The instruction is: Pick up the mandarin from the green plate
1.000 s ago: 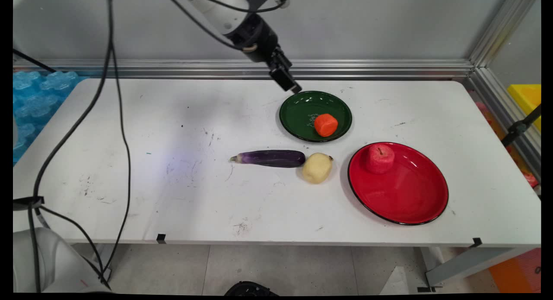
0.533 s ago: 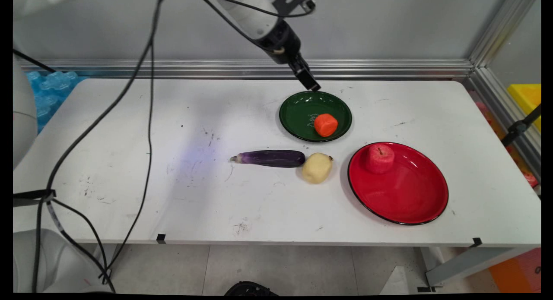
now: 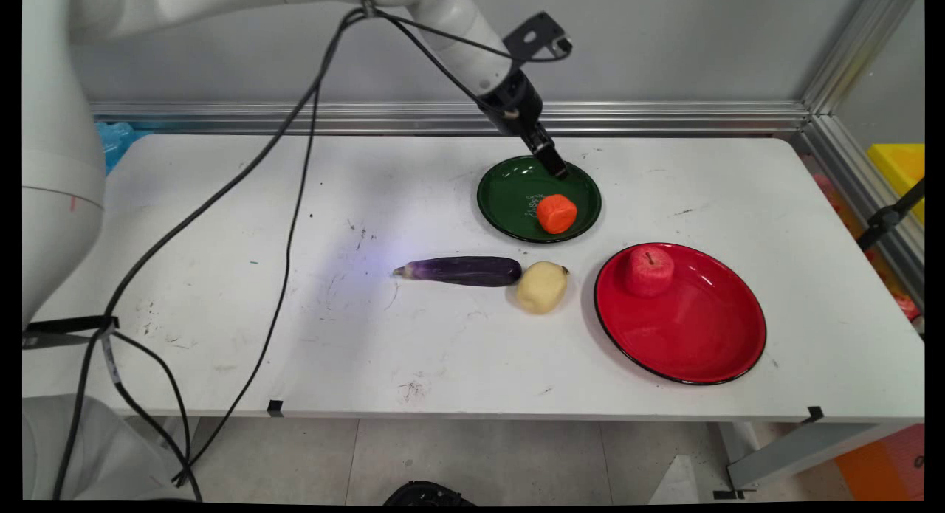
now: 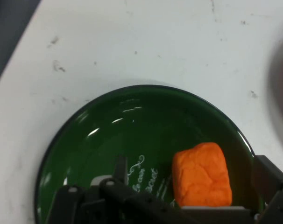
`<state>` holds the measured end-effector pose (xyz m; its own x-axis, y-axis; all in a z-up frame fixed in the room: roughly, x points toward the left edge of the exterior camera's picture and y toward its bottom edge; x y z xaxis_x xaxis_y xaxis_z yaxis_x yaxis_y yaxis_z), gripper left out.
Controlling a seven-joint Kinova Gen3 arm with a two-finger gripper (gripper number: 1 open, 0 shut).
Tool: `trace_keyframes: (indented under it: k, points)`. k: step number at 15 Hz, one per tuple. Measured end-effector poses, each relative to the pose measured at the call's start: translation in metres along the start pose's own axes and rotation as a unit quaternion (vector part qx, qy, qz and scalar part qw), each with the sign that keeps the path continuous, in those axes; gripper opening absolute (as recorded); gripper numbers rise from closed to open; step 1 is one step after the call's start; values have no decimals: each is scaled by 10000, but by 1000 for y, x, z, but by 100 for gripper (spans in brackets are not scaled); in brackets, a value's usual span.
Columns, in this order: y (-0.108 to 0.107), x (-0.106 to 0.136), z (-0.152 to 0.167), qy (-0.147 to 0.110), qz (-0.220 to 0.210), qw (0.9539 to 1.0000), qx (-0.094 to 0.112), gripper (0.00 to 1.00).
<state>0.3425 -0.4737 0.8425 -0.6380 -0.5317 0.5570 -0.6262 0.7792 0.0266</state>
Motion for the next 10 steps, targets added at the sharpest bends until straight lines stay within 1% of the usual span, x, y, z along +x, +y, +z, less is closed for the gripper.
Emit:
trace_keyframes:
  k: [5, 10]
  points:
    - [-5, -2, 37, -201, 14, 9996, -181, 100]
    - [-5, -7, 66, -387, 51, 9987, -329, 100]
